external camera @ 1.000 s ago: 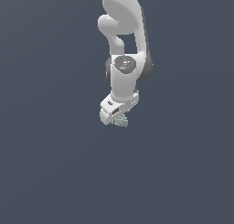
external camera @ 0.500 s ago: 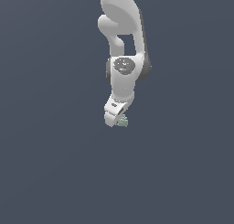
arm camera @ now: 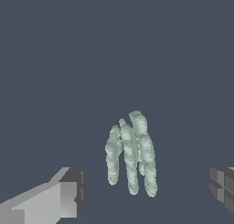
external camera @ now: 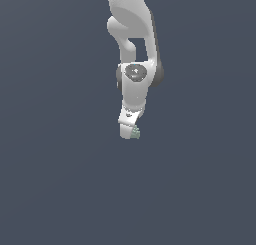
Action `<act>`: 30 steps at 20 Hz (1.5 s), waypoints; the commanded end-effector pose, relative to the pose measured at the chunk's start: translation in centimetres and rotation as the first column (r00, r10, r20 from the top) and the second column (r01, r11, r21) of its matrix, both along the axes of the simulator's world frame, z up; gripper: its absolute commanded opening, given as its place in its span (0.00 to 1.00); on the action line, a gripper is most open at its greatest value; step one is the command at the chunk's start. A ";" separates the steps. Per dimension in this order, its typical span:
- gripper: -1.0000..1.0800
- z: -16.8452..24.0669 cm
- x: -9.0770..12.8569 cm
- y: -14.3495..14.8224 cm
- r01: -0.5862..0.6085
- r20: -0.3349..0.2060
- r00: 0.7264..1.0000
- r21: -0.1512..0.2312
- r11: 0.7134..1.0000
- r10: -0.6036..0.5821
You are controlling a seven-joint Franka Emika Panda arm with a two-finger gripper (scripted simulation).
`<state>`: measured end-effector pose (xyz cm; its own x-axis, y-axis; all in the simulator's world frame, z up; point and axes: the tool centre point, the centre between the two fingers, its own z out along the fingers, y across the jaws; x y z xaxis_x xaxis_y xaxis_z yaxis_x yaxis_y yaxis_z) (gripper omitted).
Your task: Pick up the object and move it to a goal position.
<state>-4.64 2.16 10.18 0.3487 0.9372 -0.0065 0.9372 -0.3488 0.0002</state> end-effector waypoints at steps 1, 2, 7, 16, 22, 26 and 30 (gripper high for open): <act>0.96 -0.2 -0.2 0.1 -0.041 0.001 0.999 0.003 0.999 0.041; 0.96 -0.2 -0.3 0.1 -0.053 0.001 0.999 0.003 0.999 0.053; 0.96 -0.4 -0.4 0.2 -0.093 0.002 0.996 0.006 0.996 0.093; 0.96 -1.2 -0.5 0.2 -0.095 0.002 0.995 0.006 0.995 0.095; 0.96 -4.0 -0.6 0.2 -0.099 0.002 0.995 0.006 0.995 0.099; 0.96 -5.1 -0.6 0.2 -0.100 0.002 0.995 0.006 0.995 0.100; 0.00 -5.4 -0.5 0.2 -0.100 0.002 0.995 0.006 0.995 0.100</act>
